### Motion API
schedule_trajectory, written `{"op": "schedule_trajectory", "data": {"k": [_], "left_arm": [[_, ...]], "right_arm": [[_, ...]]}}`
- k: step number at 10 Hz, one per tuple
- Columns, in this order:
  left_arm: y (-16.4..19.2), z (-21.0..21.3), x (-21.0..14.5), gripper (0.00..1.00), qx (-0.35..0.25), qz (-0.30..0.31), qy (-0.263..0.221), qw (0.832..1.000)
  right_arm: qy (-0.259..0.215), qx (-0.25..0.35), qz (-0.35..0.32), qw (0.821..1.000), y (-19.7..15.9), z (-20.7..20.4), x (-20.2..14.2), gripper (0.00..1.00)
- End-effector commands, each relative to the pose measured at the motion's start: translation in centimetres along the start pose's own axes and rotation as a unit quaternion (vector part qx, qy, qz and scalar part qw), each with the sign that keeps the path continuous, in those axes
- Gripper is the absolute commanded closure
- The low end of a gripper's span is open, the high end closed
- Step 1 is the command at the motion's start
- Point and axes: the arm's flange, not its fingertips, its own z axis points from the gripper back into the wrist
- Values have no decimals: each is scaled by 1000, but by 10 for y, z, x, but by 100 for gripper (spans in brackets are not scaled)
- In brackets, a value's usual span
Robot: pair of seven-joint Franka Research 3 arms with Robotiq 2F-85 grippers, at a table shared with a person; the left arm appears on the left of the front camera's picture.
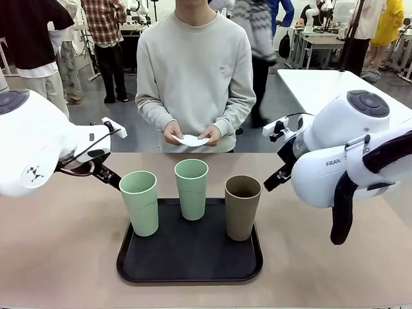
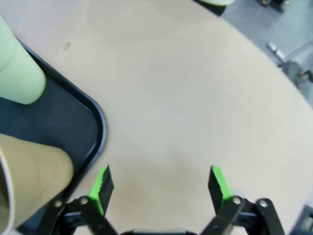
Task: Place coasters on the table and set cups on them.
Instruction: Pick up one Reusable plastic cup and place it on a coaster set by the human.
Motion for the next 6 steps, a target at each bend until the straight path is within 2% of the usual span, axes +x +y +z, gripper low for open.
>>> {"op": "schedule_trajectory", "data": {"k": [1,3,5,6], "left_arm": [[5,49,-7,0,22,-20,16,999],[-5,93,-30,0,32,-10,52,998],[-38,118,-59,0,-18,0,81,997],[-49,120,-69,0,-22,7,95,995]], "right_arm": [[26,-15,-24,999,-11,47,-4,0],[83,-21,-48,995,-1,104,-23,0],[105,-4,-45,993,40,155,-48,0],[116,-5,-53,992,54,161,-63,0]]}}
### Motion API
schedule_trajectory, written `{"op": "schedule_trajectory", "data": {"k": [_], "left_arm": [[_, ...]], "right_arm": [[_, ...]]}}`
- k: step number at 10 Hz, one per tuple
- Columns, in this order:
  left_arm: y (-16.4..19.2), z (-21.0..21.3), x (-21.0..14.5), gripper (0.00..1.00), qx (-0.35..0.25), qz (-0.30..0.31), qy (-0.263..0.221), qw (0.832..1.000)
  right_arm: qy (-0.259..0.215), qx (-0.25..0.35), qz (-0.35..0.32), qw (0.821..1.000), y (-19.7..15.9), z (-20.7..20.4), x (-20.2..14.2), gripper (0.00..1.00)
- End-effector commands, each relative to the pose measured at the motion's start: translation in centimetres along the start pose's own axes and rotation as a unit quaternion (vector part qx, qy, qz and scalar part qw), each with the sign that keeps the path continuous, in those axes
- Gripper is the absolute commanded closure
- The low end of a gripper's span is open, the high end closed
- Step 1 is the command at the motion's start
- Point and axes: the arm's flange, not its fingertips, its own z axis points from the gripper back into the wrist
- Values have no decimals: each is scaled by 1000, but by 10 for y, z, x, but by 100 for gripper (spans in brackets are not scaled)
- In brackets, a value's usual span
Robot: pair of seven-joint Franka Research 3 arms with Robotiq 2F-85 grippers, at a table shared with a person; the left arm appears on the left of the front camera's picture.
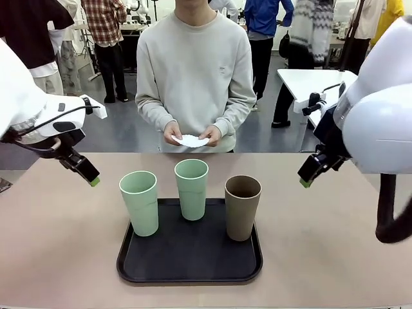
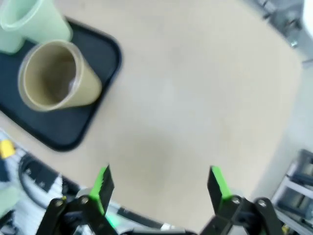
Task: Place coasters on the table and set cups on them.
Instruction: Pick up one Reusable plastic cup and place it on a coaster set by the human.
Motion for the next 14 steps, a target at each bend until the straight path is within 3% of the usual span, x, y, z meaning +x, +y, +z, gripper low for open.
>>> {"op": "schedule_trajectory", "data": {"k": [1,2,3,6,7,8,9,10,11,12,13,14], "left_arm": [[-38,-11,-64,0,-6,51,9,999],[0,0,0,0,0,0,0,1000],[0,0,0,0,0,0,0,1000],[-7,6,-2,0,-7,7,6,1000],[0,16,-6,0,-113,41,-43,992],[19,30,-15,0,-228,83,-91,966],[34,42,-28,0,-351,110,-153,917],[54,53,-37,0,-423,138,-208,871],[71,54,-52,0,-456,178,-233,840],[92,61,-75,0,-476,224,-244,815],[110,66,-98,0,-487,262,-237,799],[127,71,-114,0,-482,286,-235,794]], "right_arm": [[23,14,-16,999,28,-17,-58,0],[33,-49,-1,998,11,-45,-56,0],[15,0,-1,1000,15,14,-12,0],[26,-12,-1,1000,16,12,-14,0],[-5,106,-60,993,6,20,-28,0],[-46,234,-141,961,-14,30,-45,0],[-91,300,-180,932,-33,41,-64,0],[-121,360,-237,894,-55,49,-81,0],[-133,387,-287,866,-78,52,-103,0],[-133,418,-362,823,-100,56,-132,0],[-142,429,-404,796,-125,64,-165,0],[-138,414,-443,784,-146,67,-195,0]]}}
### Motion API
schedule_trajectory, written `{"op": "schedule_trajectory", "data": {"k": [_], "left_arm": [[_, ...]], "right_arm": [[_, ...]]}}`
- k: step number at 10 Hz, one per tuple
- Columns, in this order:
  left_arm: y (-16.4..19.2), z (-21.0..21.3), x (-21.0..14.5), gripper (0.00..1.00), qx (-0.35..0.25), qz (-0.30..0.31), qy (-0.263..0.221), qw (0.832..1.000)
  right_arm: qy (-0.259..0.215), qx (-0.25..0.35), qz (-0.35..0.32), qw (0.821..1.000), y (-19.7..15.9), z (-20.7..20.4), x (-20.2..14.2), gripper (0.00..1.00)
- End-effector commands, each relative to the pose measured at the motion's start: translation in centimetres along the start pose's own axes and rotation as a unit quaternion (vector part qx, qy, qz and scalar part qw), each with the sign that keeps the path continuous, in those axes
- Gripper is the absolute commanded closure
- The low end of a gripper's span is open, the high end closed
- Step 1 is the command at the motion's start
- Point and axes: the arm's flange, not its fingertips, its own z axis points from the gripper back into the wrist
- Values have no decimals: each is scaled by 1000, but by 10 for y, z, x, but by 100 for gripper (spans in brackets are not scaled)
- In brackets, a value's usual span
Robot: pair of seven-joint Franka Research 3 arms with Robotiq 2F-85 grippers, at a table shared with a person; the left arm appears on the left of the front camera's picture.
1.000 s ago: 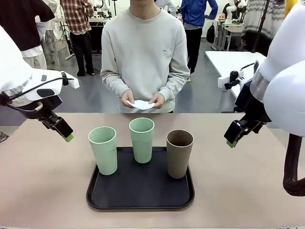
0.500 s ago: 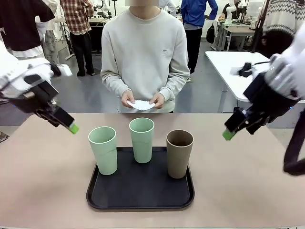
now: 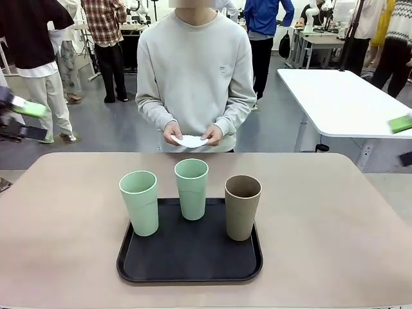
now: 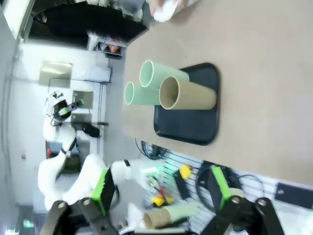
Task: Place coasters on the table and set cups on them.
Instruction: Pick up one Reusable plastic cup and place it on a coaster set by the human.
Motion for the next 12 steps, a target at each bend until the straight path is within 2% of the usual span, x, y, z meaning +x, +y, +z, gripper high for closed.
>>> {"op": "schedule_trajectory", "data": {"k": [1,3,5,10,12], "left_arm": [[18,25,-19,0,9,76,-28,997],[43,51,-27,0,25,150,-3,988],[60,74,-27,0,39,185,29,982],[103,121,-39,0,60,243,-2,968],[103,119,-41,0,79,258,19,963]], "right_arm": [[-47,6,-111,993,-55,18,-42,0],[-37,7,-164,986,-95,50,-52,0],[-28,17,-185,982,-124,65,-55,0],[-18,34,-208,977,-170,82,-49,0],[-22,34,-210,977,-173,80,-46,0]]}}
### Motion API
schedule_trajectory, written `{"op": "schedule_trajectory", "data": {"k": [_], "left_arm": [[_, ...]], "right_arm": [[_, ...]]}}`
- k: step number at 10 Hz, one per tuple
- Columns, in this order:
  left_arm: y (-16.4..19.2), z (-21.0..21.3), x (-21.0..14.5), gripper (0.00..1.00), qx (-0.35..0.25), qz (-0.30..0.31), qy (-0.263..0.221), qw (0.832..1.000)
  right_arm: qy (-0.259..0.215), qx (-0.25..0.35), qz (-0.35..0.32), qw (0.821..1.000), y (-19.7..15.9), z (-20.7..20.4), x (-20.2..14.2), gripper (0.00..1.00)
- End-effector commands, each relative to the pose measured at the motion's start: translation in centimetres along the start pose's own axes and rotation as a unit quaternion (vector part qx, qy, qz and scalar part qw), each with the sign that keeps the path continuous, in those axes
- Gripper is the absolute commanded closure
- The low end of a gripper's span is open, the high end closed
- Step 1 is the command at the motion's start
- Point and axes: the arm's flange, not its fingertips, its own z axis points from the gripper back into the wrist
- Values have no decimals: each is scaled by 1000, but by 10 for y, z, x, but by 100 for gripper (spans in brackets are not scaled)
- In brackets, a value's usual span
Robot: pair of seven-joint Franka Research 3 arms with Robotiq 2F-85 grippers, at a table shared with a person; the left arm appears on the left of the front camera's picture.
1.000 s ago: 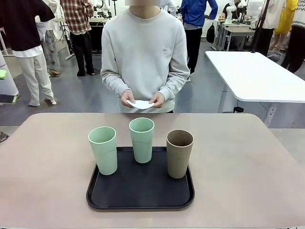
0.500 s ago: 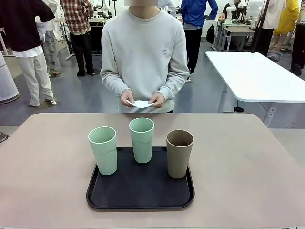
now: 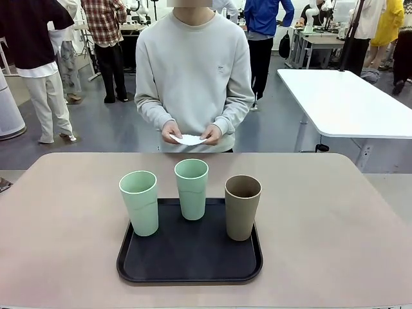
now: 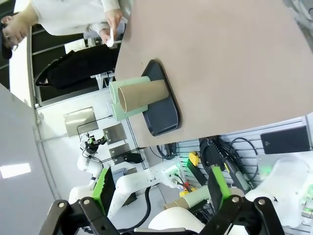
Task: Place coasters on the table and set cups on them.
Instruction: Pick up one Reusable plastic cup and place it on a coaster set by the human.
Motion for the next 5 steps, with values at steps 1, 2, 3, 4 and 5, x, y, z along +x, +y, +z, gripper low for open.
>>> {"op": "schedule_trajectory", "data": {"k": [1,2,3,4,5], "left_arm": [[-6,2,0,0,27,5,15,1000],[0,0,0,0,0,0,0,1000],[0,0,0,0,0,0,0,1000],[0,0,0,0,0,0,0,1000],[0,0,0,0,0,0,0,1000]], "right_arm": [[0,13,19,1000,2,5,3,0],[0,0,0,1000,0,0,0,0],[0,0,0,1000,0,0,0,0],[0,0,0,1000,0,0,0,0],[0,0,0,1000,0,0,0,0]]}}
